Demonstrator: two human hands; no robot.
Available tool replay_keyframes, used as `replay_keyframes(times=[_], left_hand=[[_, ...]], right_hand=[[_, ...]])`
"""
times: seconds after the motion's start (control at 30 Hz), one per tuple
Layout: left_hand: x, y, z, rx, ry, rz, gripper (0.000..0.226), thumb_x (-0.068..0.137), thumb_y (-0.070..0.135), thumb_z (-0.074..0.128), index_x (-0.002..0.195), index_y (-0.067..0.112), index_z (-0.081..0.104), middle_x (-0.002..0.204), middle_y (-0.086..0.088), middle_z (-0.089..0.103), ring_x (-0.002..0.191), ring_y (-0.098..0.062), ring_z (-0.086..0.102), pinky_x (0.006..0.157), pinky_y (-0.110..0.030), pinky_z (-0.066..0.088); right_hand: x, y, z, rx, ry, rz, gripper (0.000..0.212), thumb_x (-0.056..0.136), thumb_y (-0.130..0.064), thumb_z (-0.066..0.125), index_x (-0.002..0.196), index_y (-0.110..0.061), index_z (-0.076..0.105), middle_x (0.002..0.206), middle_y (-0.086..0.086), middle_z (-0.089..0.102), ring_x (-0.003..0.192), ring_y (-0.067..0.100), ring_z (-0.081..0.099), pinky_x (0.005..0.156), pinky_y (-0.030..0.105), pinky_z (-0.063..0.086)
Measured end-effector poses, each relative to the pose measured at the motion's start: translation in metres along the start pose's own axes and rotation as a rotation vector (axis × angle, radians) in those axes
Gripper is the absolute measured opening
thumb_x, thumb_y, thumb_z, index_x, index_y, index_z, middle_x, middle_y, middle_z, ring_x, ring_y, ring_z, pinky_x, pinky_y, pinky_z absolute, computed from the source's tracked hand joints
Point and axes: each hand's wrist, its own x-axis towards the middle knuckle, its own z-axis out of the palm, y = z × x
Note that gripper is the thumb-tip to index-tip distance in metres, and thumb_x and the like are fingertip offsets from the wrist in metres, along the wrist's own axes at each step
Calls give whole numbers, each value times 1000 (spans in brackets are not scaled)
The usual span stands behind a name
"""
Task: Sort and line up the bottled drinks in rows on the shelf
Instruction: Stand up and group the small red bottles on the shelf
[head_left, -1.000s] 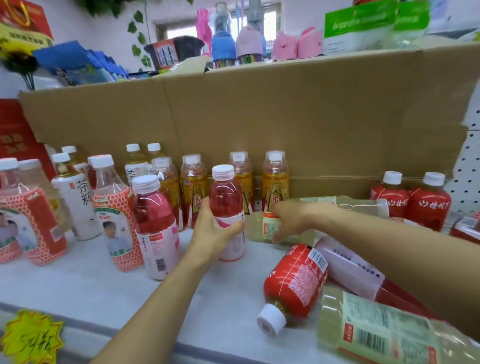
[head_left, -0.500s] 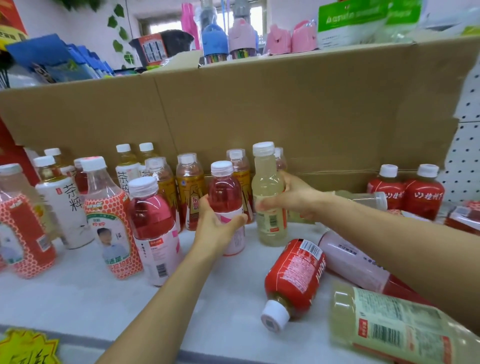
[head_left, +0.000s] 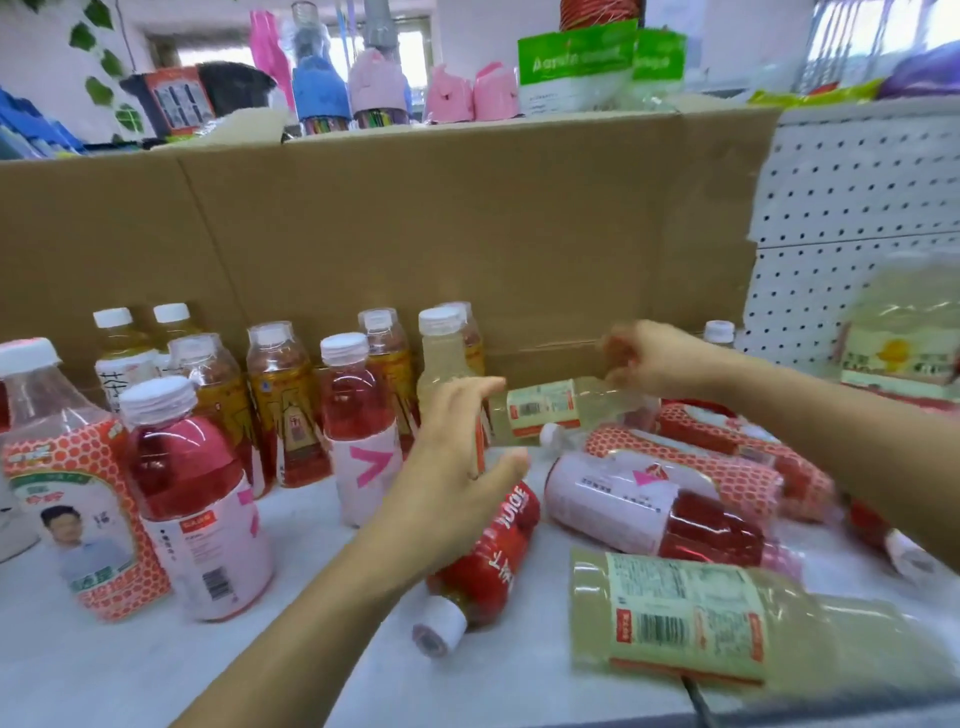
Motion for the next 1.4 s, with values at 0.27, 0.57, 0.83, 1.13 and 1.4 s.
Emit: replay_keyframes(times=[0.27, 0.57, 0.83, 1.13, 1.4], left_hand=[[96, 14, 47, 136, -271, -30, 53, 97, 25, 60, 146, 16, 41, 147, -1, 46, 132, -14, 45, 111, -27, 35], [154, 8, 88, 250, -258, -196, 84, 81, 35, 79, 151, 26, 32, 151, -3, 40, 137, -24, 42, 108, -37, 40], [158, 2, 84, -104, 17, -406, 58, 87, 35, 73, 133, 16, 44, 126, -6, 62, 114, -26, 61, 97, -45, 51], [143, 10, 89, 345, -170, -506, 66, 98, 36, 58, 146, 7, 25, 145, -16, 41, 125, -34, 53, 98, -42, 49], [127, 10, 104, 77, -363, -802, 64, 102, 52, 38, 149, 9, 37, 146, -12, 51, 126, -28, 56, 101, -36, 48]], right_hand=[[16, 42, 13, -500, -60, -127, 35, 83, -38, 71, 112, -21, 62, 112, 0, 59, 97, 17, 53, 76, 30, 43], [34, 25, -44, -132, -48, -260, 19, 73, -32, 75, 82, -17, 68, 78, 0, 68, 73, 21, 66, 60, 37, 54], [26, 34, -34, 259, 121, -162, 17, 90, -33, 69, 98, -18, 72, 94, -2, 72, 77, 8, 65, 71, 23, 50], [1, 56, -9, -309, -299, 72, 39, 92, -53, 57, 90, -13, 56, 79, 2, 59, 76, 20, 60, 67, 30, 51], [-3, 63, 7, -181, -445, 229, 48, 87, -43, 64, 121, -11, 56, 103, 1, 62, 93, 19, 62, 79, 30, 52]])
